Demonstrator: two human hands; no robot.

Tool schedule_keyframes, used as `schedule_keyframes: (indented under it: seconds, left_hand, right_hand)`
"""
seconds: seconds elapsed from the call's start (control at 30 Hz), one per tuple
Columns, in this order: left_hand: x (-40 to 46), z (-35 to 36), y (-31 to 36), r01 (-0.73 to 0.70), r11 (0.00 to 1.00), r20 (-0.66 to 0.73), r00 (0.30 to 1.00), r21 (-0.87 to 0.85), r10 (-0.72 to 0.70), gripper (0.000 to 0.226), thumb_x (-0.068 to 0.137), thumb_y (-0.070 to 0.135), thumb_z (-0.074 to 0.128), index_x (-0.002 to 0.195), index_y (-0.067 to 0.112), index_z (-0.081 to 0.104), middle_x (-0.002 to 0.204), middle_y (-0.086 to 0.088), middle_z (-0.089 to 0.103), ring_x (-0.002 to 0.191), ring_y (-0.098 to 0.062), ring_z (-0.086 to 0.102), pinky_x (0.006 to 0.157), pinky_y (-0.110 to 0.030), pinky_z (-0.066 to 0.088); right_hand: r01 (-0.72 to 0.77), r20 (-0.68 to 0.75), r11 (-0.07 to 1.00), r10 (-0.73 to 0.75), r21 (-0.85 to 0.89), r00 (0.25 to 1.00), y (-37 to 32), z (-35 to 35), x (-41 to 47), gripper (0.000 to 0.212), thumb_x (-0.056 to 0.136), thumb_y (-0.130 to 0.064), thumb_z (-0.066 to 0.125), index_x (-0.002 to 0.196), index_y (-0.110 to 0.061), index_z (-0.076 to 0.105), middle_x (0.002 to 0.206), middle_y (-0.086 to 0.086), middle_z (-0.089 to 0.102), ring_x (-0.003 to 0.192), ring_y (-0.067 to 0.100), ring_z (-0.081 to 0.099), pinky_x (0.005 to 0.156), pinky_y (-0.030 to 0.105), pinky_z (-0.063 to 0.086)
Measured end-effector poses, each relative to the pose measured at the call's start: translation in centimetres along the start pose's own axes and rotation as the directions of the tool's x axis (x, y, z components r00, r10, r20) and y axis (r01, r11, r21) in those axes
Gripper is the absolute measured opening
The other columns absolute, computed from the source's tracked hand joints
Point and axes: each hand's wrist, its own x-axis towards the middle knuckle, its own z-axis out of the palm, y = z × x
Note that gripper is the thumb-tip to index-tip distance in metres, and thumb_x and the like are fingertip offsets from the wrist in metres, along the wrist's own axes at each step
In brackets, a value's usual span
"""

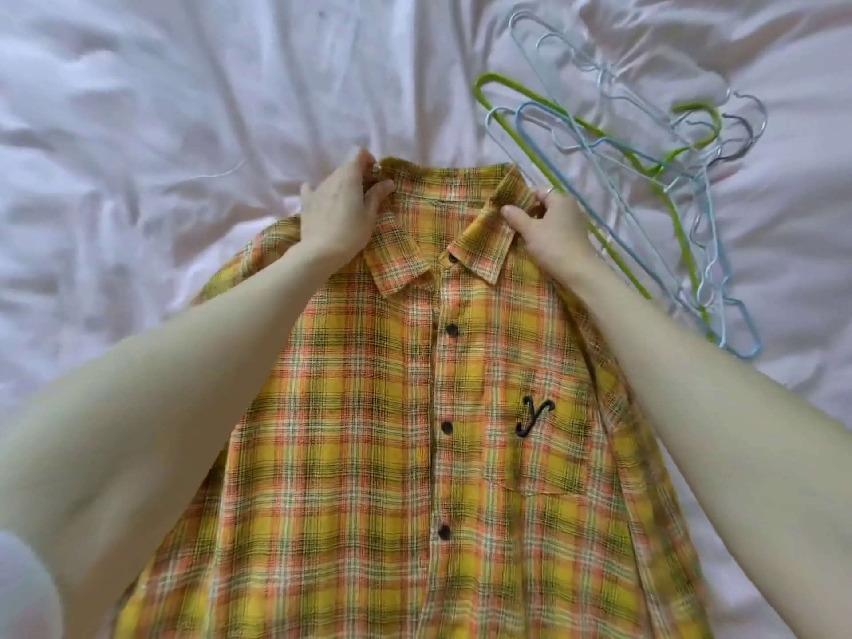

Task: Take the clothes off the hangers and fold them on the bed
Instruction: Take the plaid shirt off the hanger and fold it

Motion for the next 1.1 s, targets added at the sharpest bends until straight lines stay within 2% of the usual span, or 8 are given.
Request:
schedule_keyframes:
  seconds: [0.13,0.2,0.27,0.4,0.57,0.8,1.0,1.1]
  left_hand:
    - [-1.3,-0.4,0.7,-0.017,0.993,-0.100,0.995,0.119,0.029,0.046,0.091,0.038,0.056,0.128,0.015,0.043,0.128,-0.011,0.044,0.120,-0.031,0.038,0.101,-0.045,0.026]
    - [-3.0,-0.8,1.3,-0.225,0.952,-0.106,0.962,0.206,0.250,0.035,0.090,0.022,0.056,0.124,0.016,0.051,0.126,-0.013,0.045,0.118,-0.035,0.037,0.101,-0.047,0.029]
    - [-3.9,-0.9,1.5,-0.491,0.822,0.078,0.868,0.289,0.491,0.026,0.090,0.017,0.054,0.116,0.020,0.060,0.126,-0.007,0.050,0.121,-0.034,0.036,0.100,-0.049,0.027]
    - [-4.1,-1.2,1.4,-0.565,0.757,0.376,0.813,0.327,0.445,0.026,0.092,0.037,0.054,0.113,0.026,0.063,0.122,0.003,0.052,0.129,-0.026,0.028,0.104,-0.050,0.014]
    - [-3.6,-0.9,1.6,-0.516,0.797,0.264,0.854,0.313,0.449,0.022,0.091,0.035,0.055,0.101,0.019,0.066,0.109,-0.001,0.056,0.119,-0.027,0.036,0.104,-0.050,0.015]
    - [-2.6,0.2,2.4,-0.468,0.819,0.178,0.884,0.333,0.432,0.025,0.091,0.040,0.053,0.100,0.020,0.065,0.108,-0.003,0.056,0.116,-0.028,0.038,0.101,-0.050,0.019]
    - [-2.9,0.3,3.1,-0.359,0.898,0.126,0.933,0.254,0.337,0.020,0.090,0.027,0.057,0.106,0.022,0.067,0.120,-0.005,0.053,0.125,-0.031,0.031,0.102,-0.047,0.021]
    - [-4.5,-0.3,2.8,-0.282,0.946,0.062,0.959,0.162,0.275,0.031,0.090,0.013,0.053,0.120,0.019,0.061,0.130,-0.008,0.046,0.129,-0.032,0.028,0.104,-0.043,0.023]
  right_hand:
    - [0.137,-0.198,0.944,-0.202,-0.301,0.959,-0.7,0.2,-2.2,0.044,0.090,-0.038,0.055,0.129,-0.017,0.051,0.126,0.008,0.048,0.121,0.027,0.042,0.100,0.038,0.033]
    - [0.337,-0.206,0.848,-0.445,-0.409,0.871,-1.0,0.7,-4.1,0.038,0.089,-0.028,0.055,0.125,-0.017,0.057,0.113,0.012,0.052,0.109,0.032,0.047,0.093,0.043,0.038]
    - [0.495,-0.043,0.734,-0.577,-0.465,0.815,-1.4,1.7,-4.9,0.039,0.089,-0.018,0.055,0.127,-0.018,0.057,0.111,0.014,0.052,0.101,0.034,0.049,0.085,0.048,0.044]
    - [0.460,0.299,0.701,-0.349,-0.546,0.888,-2.8,2.4,-4.5,0.040,0.094,-0.014,0.050,0.134,-0.017,0.046,0.136,0.006,0.038,0.109,0.032,0.053,0.084,0.045,0.048]
    - [0.363,0.244,0.884,-0.298,-0.294,0.923,-3.7,1.7,-4.1,0.018,0.093,-0.014,0.050,0.108,-0.013,0.060,0.120,0.005,0.048,0.108,0.028,0.053,0.094,0.042,0.043]
    - [0.364,0.203,0.918,-0.330,-0.159,0.922,-4.0,0.5,-3.5,0.017,0.094,-0.013,0.049,0.106,-0.013,0.061,0.119,0.006,0.050,0.114,0.021,0.049,0.097,0.028,0.034]
    - [0.304,0.297,0.951,-0.273,-0.062,0.915,-3.6,1.0,-4.4,0.039,0.094,-0.011,0.051,0.133,-0.017,0.049,0.146,0.002,0.035,0.124,0.020,0.046,0.109,0.032,0.034]
    - [0.253,0.226,0.967,-0.250,0.014,0.942,-2.5,1.2,-6.3,0.053,0.094,-0.005,0.046,0.144,-0.021,0.036,0.157,0.000,0.016,0.129,0.022,0.044,0.112,0.037,0.032]
